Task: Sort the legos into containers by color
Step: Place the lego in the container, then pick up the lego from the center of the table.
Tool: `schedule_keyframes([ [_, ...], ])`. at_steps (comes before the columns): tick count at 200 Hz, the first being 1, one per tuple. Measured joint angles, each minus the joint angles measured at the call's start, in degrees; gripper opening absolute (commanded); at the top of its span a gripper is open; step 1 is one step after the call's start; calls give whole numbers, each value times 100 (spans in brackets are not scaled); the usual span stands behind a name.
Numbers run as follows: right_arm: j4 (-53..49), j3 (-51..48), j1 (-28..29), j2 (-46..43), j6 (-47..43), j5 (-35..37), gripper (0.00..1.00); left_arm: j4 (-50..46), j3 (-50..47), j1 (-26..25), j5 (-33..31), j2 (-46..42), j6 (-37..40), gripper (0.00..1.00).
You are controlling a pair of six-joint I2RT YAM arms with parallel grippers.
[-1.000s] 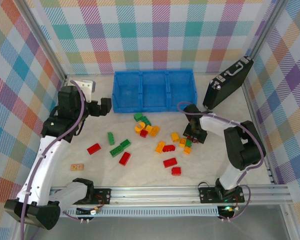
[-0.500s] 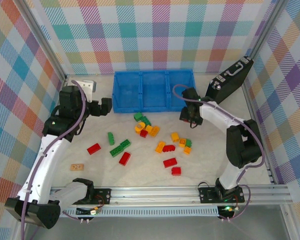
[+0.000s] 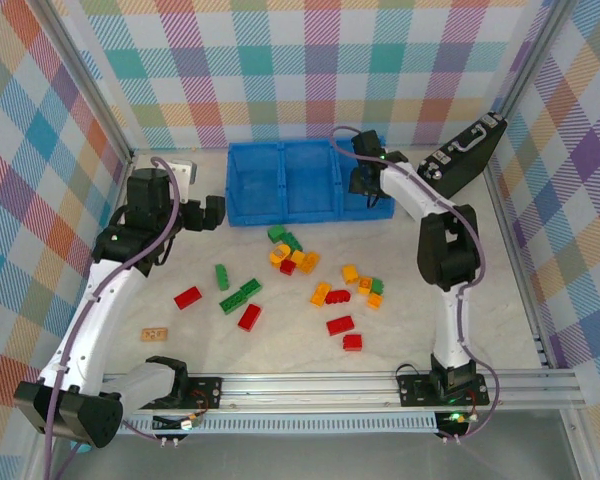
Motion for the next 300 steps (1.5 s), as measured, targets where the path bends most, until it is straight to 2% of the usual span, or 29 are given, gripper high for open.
schedule_keyframes([
  [29, -114, 533, 0, 435, -98, 133, 66, -2, 0, 0, -63, 15, 17, 100],
  [99, -219, 551, 0, 529, -157, 127, 76, -7, 0, 0, -59, 52, 17, 100],
  [159, -162, 409, 0, 442, -162, 61, 76, -133, 2, 0, -59, 90, 17, 100],
  [205, -210, -710, 101, -693, 35, -173, 76, -168, 15, 0, -66, 90, 15, 100],
  [258, 83, -3165, 557, -2922, 789, -658, 76, -168, 46, 0, -76, 109, -4, 100],
  [300, 168, -4642, 1010, -3414, 1266, -1088, 74, -146, 46, -4, 15, -76, -101, 100],
])
